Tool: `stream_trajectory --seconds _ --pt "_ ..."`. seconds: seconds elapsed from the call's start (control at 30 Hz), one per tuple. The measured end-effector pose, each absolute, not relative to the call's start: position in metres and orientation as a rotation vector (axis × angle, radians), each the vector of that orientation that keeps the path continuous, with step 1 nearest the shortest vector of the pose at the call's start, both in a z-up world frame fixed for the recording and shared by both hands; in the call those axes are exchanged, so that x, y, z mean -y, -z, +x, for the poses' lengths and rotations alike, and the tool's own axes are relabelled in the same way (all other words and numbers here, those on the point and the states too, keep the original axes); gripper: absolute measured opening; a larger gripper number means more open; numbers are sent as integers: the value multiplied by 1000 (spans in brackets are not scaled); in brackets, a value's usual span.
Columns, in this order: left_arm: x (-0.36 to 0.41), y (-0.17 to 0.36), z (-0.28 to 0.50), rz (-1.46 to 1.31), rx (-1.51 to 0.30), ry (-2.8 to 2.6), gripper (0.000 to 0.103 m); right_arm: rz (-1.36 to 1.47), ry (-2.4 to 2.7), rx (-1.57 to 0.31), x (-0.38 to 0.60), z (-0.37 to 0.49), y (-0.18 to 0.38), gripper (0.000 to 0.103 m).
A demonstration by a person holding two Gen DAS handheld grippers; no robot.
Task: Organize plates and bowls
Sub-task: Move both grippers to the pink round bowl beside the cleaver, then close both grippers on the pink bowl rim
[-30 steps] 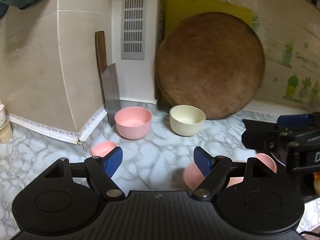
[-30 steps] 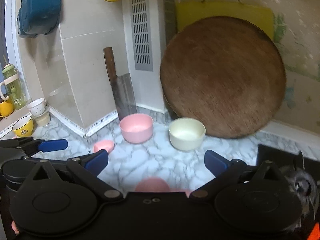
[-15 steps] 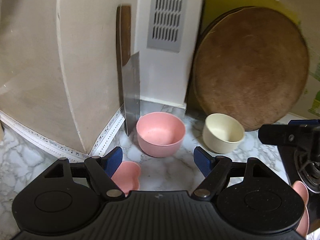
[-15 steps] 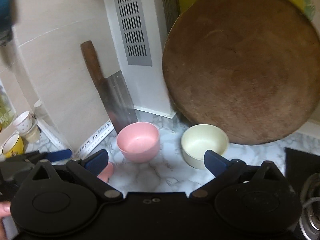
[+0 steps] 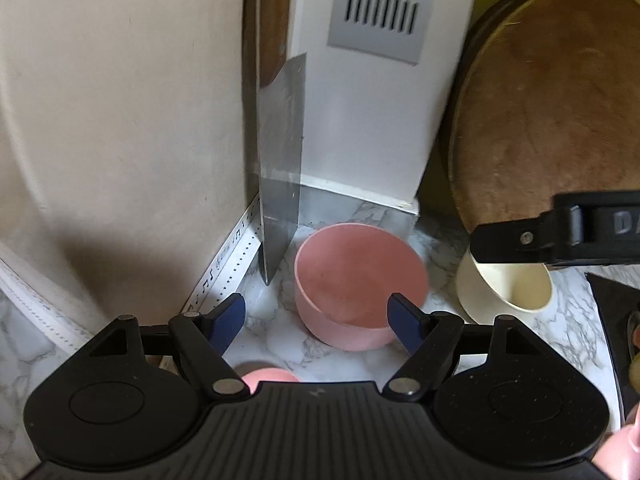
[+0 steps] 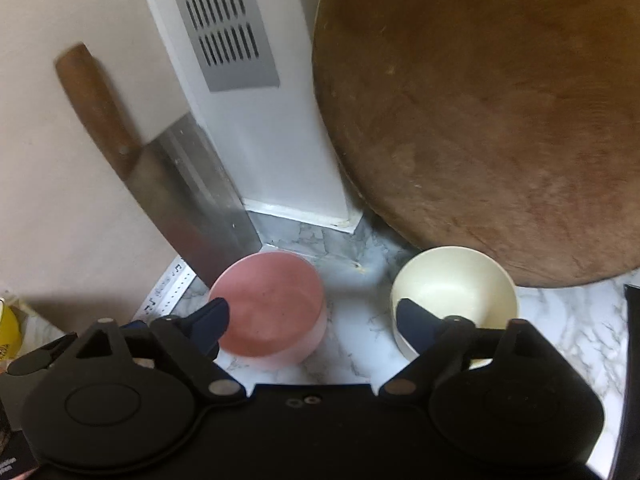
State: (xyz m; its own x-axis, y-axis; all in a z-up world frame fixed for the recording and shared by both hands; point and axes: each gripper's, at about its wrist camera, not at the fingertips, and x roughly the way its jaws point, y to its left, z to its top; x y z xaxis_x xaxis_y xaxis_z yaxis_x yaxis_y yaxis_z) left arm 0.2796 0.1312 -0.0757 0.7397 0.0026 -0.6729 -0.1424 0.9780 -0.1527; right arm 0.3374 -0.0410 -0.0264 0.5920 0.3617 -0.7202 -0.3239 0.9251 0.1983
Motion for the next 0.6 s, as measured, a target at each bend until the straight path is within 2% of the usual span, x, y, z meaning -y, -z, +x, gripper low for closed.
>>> stream_trajectory --seconds 0.13,0.23,0.3,0.4,0.6 --pt "-137 84 291 -229 -752 -67 78 45 -391 -878 30 355 40 77" --pt "-140 90 299 -255 -770 -58 78 39 -382 -909 25 369 52 68" --pt "-142 95 304 -263 -780 -60 76 45 -387 -931 23 378 58 57" --pt "-140 97 308 -257 -778 -53 76 31 -384 -946 20 385 65 50" --pt "-141 106 320 -273 -798 -48 56 37 -393 -989 16 396 79 33"
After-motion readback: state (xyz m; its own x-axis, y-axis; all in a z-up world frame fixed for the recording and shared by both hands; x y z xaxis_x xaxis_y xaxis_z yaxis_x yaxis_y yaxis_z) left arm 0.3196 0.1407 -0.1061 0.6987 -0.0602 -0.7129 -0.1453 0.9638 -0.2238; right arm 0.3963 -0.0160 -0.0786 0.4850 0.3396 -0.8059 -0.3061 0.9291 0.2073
